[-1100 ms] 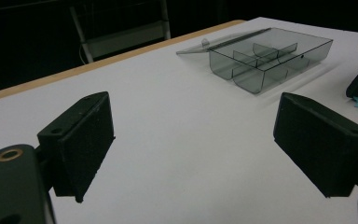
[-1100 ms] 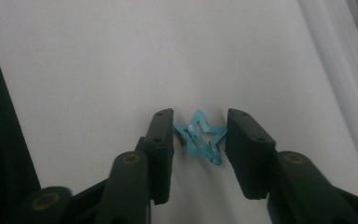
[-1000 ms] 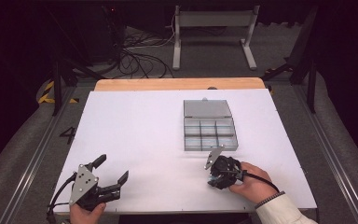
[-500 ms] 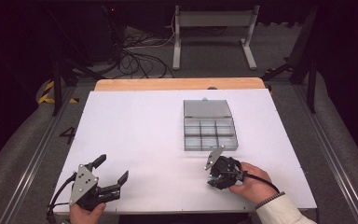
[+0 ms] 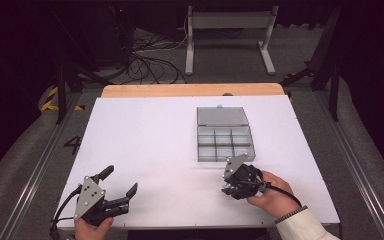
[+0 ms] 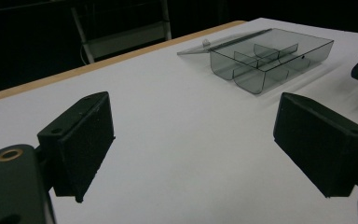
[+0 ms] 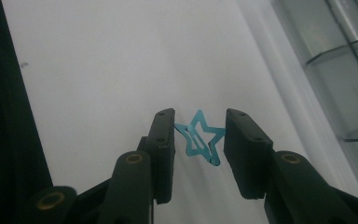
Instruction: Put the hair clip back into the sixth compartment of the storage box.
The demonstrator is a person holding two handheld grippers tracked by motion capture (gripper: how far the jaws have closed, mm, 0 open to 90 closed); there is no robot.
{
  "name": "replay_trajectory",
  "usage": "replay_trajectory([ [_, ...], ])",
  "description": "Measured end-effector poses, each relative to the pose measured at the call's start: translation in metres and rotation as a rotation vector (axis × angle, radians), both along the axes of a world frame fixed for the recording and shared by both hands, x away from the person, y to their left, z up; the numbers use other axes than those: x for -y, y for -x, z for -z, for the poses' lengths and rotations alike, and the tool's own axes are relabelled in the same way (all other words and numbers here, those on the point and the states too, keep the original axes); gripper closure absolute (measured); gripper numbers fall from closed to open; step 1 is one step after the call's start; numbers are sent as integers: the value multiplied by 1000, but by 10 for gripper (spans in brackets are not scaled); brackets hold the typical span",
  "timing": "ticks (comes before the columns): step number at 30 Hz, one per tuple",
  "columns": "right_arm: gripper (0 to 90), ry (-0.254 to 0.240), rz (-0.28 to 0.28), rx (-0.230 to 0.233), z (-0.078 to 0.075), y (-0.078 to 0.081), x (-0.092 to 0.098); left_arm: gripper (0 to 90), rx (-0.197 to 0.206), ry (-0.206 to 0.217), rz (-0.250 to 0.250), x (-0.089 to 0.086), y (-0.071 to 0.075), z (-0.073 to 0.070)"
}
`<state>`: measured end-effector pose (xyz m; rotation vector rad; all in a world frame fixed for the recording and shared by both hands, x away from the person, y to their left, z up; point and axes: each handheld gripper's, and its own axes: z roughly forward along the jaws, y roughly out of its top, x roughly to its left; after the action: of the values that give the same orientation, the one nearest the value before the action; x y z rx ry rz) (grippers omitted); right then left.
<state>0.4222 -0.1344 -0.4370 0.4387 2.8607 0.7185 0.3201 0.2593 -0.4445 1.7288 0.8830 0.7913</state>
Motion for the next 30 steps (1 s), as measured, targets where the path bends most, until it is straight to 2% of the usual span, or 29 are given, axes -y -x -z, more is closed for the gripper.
replay_trajectory([
  [4,645,-55,29,12,-8,1,4,129,-2,2,0,0,0,0],
  [13,644,-89,35,42,-14,1,7,129,0,0,-2,0,0,0],
  [21,644,-133,39,45,-18,1,10,130,2,-3,-2,0,0,0],
  [30,643,-182,76,58,-27,-2,16,131,1,1,-4,0,0,0],
])
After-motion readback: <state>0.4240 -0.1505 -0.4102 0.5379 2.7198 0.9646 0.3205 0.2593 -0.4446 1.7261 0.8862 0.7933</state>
